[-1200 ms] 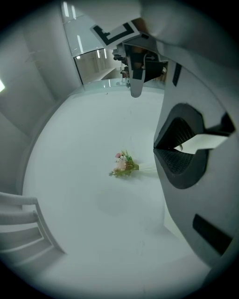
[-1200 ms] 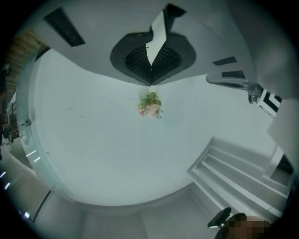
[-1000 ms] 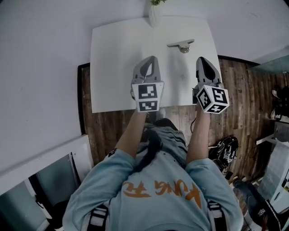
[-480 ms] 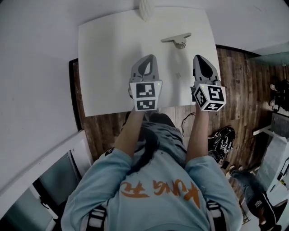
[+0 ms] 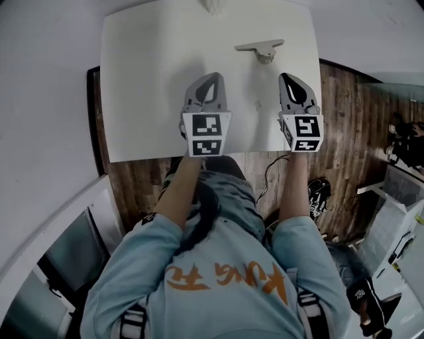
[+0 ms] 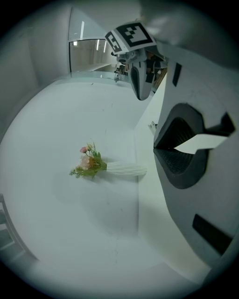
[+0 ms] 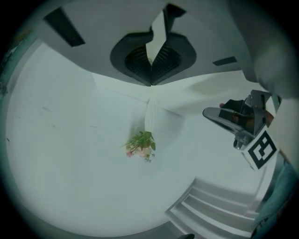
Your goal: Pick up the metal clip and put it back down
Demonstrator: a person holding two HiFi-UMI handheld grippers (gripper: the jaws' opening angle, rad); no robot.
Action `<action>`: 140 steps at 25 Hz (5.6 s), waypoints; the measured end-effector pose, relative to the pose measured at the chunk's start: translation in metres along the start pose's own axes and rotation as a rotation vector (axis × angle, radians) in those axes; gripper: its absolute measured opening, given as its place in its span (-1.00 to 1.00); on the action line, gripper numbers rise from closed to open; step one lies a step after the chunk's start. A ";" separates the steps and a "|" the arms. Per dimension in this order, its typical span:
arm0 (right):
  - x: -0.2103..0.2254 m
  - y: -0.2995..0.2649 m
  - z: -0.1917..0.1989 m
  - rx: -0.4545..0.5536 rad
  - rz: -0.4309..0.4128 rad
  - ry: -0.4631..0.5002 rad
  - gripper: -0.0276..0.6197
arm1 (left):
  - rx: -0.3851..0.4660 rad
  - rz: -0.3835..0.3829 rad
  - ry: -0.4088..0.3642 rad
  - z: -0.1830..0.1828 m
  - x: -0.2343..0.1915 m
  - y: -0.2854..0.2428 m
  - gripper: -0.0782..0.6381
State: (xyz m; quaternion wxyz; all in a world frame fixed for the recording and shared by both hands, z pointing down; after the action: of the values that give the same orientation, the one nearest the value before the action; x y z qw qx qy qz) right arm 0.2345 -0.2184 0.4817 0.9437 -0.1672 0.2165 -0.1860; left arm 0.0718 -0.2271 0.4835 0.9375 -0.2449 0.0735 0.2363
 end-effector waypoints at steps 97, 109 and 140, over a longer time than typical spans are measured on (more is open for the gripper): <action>-0.100 -0.056 -0.096 0.009 -0.124 0.227 -0.82 | 0.109 -0.247 0.064 -0.016 -0.098 0.070 -0.71; -0.184 -0.080 -0.033 -0.200 -0.214 0.589 -0.81 | 0.009 -0.377 0.178 0.061 -0.143 0.105 -0.71; -0.108 -0.042 -0.120 0.190 -0.251 -0.237 -0.66 | 0.188 -0.200 0.132 -0.021 -0.087 0.081 -0.71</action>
State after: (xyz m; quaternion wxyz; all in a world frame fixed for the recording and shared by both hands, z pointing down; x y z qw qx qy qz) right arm 0.0761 -0.2372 0.4336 0.9435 -0.1239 0.0627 -0.3010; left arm -0.0435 -0.2106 0.4534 0.9682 -0.1771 0.1321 0.1174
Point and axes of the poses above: the fingertips, and each gripper's own axes: y backward along the fingers, x to its right, z out of its underside, the point moved 1 cm from there along y, backward along the fingers, and after that the axes turned 10 degrees about y, right-handed, at the moved point
